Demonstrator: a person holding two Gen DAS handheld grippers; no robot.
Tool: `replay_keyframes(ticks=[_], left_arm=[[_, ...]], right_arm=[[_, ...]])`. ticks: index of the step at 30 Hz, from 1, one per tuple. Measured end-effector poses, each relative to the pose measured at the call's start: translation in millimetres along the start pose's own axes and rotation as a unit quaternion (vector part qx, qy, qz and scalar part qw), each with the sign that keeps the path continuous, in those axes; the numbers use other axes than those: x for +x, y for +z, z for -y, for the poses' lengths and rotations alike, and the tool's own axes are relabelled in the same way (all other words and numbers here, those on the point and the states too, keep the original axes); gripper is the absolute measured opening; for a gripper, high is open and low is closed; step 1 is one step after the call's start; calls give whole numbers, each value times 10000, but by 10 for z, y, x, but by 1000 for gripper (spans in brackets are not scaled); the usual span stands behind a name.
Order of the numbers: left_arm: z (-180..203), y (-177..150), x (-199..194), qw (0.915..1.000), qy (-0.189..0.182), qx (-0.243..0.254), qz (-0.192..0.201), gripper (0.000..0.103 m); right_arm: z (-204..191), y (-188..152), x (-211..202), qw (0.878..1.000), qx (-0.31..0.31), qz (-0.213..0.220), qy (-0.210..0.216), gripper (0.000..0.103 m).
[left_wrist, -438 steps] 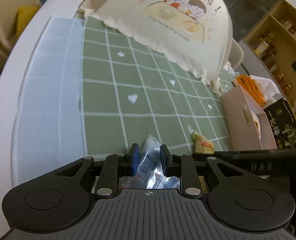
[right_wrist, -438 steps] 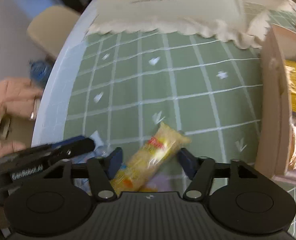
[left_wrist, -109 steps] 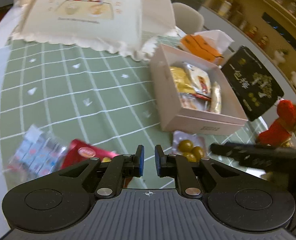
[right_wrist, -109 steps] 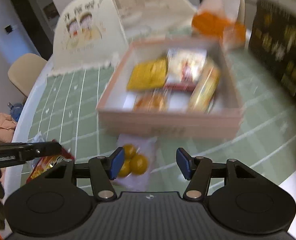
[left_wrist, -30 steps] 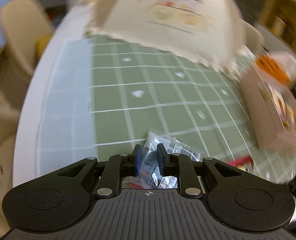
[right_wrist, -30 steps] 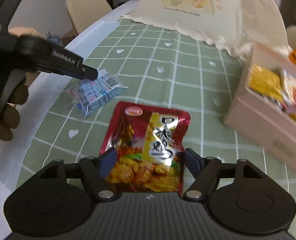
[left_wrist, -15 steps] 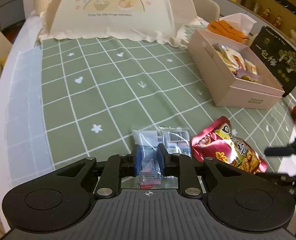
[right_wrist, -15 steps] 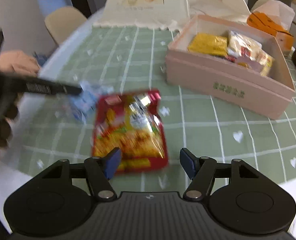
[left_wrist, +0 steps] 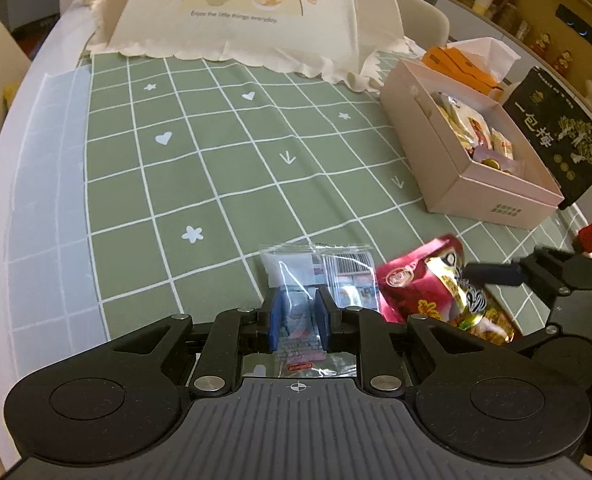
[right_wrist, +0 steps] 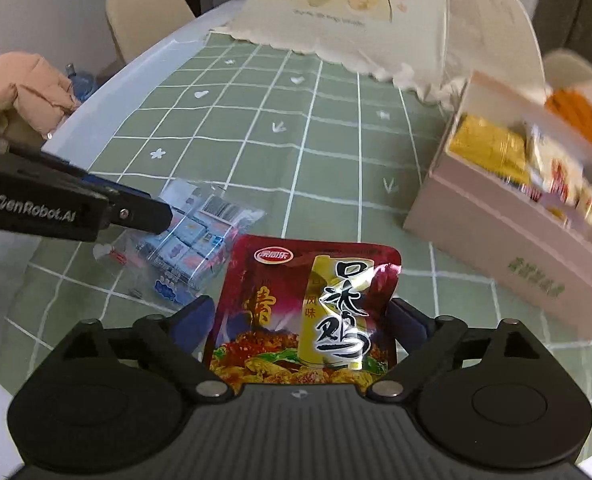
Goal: Organize snacks
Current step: 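Lower left tool over candy cube packet while right tool lowers over red packet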
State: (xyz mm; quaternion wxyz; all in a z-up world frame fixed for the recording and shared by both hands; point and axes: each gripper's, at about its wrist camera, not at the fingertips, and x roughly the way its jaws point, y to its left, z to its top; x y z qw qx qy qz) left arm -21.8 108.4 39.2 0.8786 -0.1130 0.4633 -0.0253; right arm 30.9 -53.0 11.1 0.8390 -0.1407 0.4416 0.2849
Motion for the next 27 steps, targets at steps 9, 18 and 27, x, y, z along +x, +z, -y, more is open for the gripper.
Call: replay_keyframes(ticks=[9, 18, 27], left_arm=[[-265, 61, 63, 9950, -217, -972, 33, 23], [505, 121, -9, 9942, 590, 821, 363, 26], [865, -22, 176, 9866, 384, 1585, -83, 45]], right_arm=[[568, -402, -359, 9965, 835, -33, -72, 69], [784, -752, -498, 9926, 1111, 123, -476, 90], [691, -797, -463, 9915, 1085, 258, -670, 99]])
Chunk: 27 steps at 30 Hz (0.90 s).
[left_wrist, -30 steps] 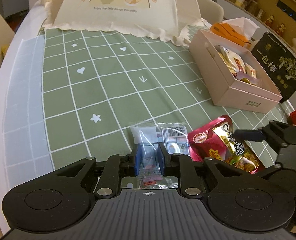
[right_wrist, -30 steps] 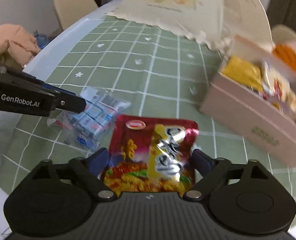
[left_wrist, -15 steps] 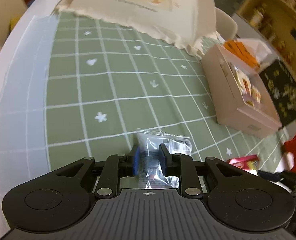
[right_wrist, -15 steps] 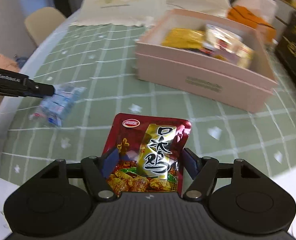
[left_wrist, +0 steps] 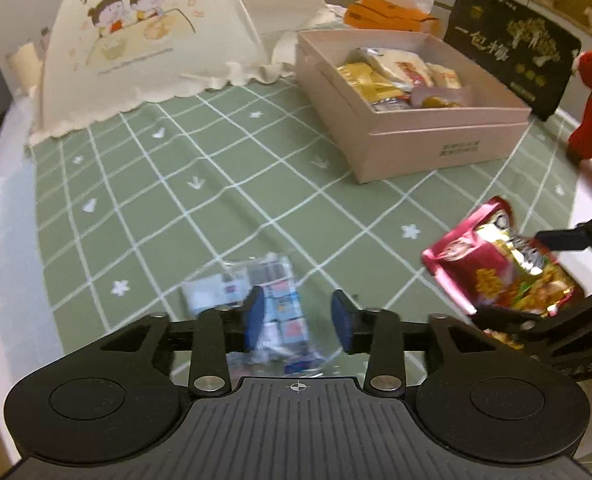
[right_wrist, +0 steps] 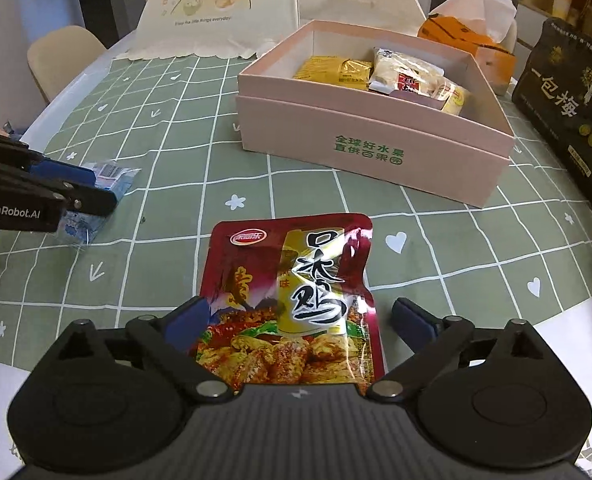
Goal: Organize snacks
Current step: 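Lower left tool over candy cube packet while right tool lowers over red packet, then close left tool on candy cube packet while right tool closes on red packet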
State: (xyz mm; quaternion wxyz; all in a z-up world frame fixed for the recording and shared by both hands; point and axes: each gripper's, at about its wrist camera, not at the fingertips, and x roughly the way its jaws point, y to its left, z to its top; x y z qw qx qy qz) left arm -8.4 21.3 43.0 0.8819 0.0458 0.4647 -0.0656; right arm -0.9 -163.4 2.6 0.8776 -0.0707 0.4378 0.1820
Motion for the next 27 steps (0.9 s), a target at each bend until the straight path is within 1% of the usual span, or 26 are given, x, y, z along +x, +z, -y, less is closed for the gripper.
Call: replay_keyframes(ticks=[4, 5, 7, 9, 12, 13, 15, 17, 19, 21, 24, 25, 27], left_arm=[[-51, -4, -21, 10000, -74, 19, 18, 45], [-76, -1, -27, 10000, 30, -31, 11, 44], [-165, 1, -51, 9990, 329, -301, 74, 42], [-283, -5, -86, 9971, 478, -577, 98, 40], [-312, -6, -55, 9979, 224, -602, -91, 40], [-271, -7, -42, 9986, 211, -475, -105, 44], [-174, 13, -18, 9995, 184, -243, -103, 50], [-119, 23, 15, 9996, 96, -224, -148, 70], [-73, 40, 49, 9996, -3, -212, -210, 81], [-37, 48, 68, 9996, 34, -162, -239, 82], [-80, 62, 67, 9994, 114, -237, -233, 81], [-110, 69, 64, 9992, 202, -259, -239, 79], [-194, 70, 72, 9976, 565, -279, -298, 80]], right_arm=[[-6, -23, 3, 10000, -1, 80, 9, 101], [-11, -30, 4, 10000, -5, 100, 7, 101], [-22, -42, 9, 9999, -18, 142, -4, 103], [-29, -69, 5, 9997, -9, 230, -5, 103], [-31, -110, -4, 9993, 7, 377, -18, 103], [-32, -116, -5, 9992, 10, 403, -21, 103], [-32, -116, -3, 9991, 6, 427, -18, 103], [-38, -114, -1, 9990, 2, 436, -16, 103], [-46, -113, 2, 9990, -14, 452, -14, 103], [-49, -118, 3, 9989, -9, 466, -17, 103], [-54, -129, 1, 9988, -6, 487, -20, 103], [-54, -132, 0, 9988, -6, 493, -20, 103], [-53, -138, 0, 9987, -5, 506, -21, 103]])
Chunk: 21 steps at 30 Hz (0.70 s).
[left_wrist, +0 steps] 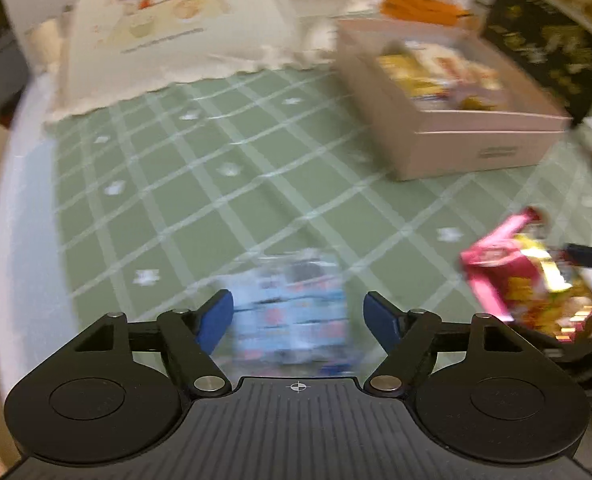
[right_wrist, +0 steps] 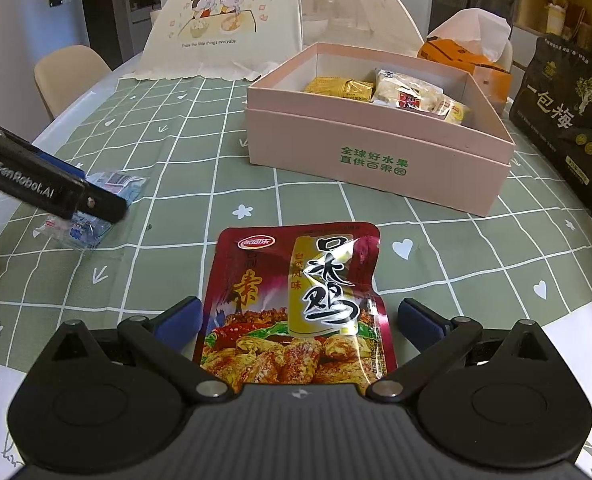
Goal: Organize snacks
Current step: 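Close left tool on candy cube packet while right tool closes on red packet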
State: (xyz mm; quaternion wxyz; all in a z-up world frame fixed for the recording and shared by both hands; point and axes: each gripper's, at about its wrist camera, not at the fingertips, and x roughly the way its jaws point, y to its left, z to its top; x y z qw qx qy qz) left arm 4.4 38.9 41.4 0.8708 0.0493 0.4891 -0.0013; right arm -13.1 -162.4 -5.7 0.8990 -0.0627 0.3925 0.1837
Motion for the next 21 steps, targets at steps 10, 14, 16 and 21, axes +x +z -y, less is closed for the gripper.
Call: replay_keyframes(ticks=[10, 14, 16, 21], left_arm=[[-149, -11, 155, 9985, -96, -485, -230, 87], [-89, 1, 193, 9989, -187, -293, -308, 96], [-67, -15, 173, 9989, -246, -241, -325, 95], [-15, -109, -2, 9972, -554, -405, -292, 69]], right_arm=[[-4, -17, -9, 10000, -2, 64, -6, 103], [-5, -11, -9, 10000, -2, 21, 10, 103], [2, -2, -16, 9999, -86, -46, 82, 103], [85, 108, -14, 9987, -63, -366, 361, 102]])
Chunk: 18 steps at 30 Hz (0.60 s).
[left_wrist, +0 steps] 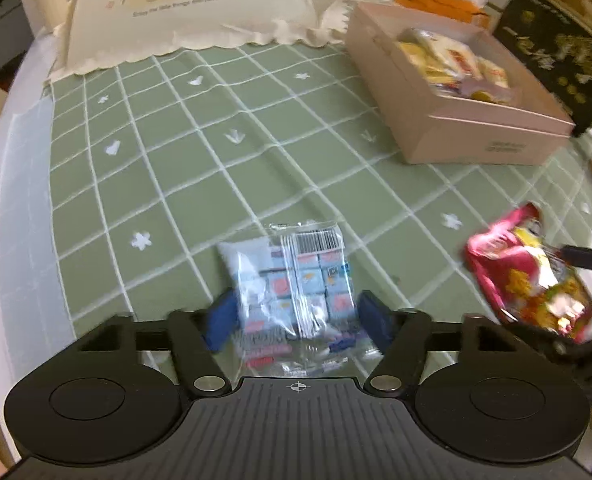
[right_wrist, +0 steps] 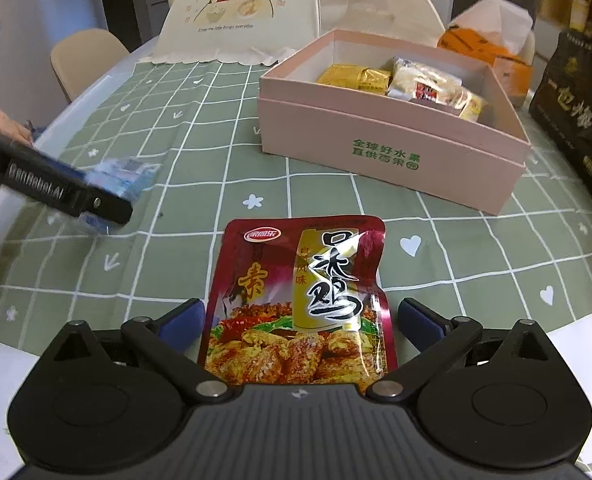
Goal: Organize snacks
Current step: 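Close left tool on candy cube packet while right tool closes on red packet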
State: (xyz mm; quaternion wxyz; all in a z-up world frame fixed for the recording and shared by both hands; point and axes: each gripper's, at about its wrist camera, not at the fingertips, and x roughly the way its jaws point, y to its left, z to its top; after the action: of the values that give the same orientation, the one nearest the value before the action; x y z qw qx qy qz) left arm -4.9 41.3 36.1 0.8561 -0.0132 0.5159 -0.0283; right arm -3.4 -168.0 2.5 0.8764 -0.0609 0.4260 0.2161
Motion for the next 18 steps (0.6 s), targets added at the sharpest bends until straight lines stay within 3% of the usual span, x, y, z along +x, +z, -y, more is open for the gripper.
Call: replay_keyframes(ticks=[3, 6, 14, 18], left_arm=[[94, -126, -83, 9990, -438, 40, -56, 69], [207, -223, -119, 9990, -363, 239, -70, 69], [227, -197, -99, 9993, -313, 183, -113, 69], [222, -206, -100, 9993, -316, 177, -109, 69]], right_arm=[[41, 16, -7, 9998, 182, -57, -93, 102], [-24, 19, 19, 9996, -37, -93, -251, 102], [-156, 170, 183, 9995, -24, -24, -306, 102], [-183, 219, 147, 9996, -159, -151, -170, 91]])
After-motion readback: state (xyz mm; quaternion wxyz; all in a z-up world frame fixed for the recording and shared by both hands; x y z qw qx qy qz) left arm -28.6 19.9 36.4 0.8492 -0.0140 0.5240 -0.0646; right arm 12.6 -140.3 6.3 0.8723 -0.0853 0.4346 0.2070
